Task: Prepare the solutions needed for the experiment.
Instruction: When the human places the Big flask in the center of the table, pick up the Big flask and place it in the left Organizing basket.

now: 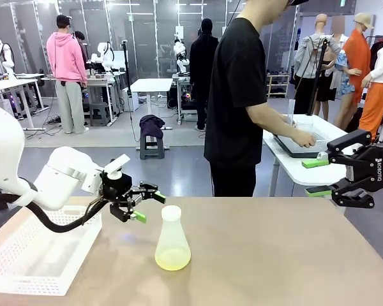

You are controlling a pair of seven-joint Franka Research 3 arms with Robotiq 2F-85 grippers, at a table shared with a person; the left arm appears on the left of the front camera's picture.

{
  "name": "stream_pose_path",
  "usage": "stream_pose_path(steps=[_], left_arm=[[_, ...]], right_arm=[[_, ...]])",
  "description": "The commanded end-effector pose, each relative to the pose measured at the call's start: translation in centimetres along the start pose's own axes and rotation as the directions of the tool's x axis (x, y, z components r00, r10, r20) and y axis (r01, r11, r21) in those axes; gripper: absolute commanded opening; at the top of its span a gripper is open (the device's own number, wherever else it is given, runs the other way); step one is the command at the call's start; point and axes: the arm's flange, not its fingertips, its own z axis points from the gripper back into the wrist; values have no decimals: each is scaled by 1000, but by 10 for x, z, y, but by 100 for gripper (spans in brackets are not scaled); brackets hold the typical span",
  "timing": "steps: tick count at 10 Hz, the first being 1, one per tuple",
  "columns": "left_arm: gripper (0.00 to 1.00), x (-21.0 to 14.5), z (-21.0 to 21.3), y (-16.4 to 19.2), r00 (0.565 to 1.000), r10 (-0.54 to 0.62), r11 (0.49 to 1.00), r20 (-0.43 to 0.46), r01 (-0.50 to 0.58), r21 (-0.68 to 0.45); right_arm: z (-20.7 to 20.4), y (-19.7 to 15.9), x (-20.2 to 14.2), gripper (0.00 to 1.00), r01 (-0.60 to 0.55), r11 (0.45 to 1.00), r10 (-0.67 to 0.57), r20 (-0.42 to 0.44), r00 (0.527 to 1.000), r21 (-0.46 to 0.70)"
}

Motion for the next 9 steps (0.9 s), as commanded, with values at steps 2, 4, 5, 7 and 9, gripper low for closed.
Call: stream_pose_path(steps=[2, 4, 5, 7, 9], left_arm=[[100, -4, -12, 16, 997, 69, 991, 46, -63, -117], [100, -8, -25, 25, 993, 99, 985, 63, -89, -147], [100, -10, -30, 28, 991, 113, 981, 65, -101, -166], [100, -16, -38, 34, 988, 135, 976, 74, -120, -182], [100, -21, -47, 40, 986, 145, 973, 82, -127, -193]], right_arm=[[0, 2, 1, 55, -11, 1000, 11, -2, 1000, 16], [0, 2, 1, 55, -11, 1000, 11, -2, 1000, 16], [0, 2, 1, 55, -11, 1000, 11, -2, 1000, 16], [0, 2, 1, 55, -11, 1000, 11, -2, 1000, 16], [0, 2, 1, 55, -11, 1000, 11, -2, 1000, 16]])
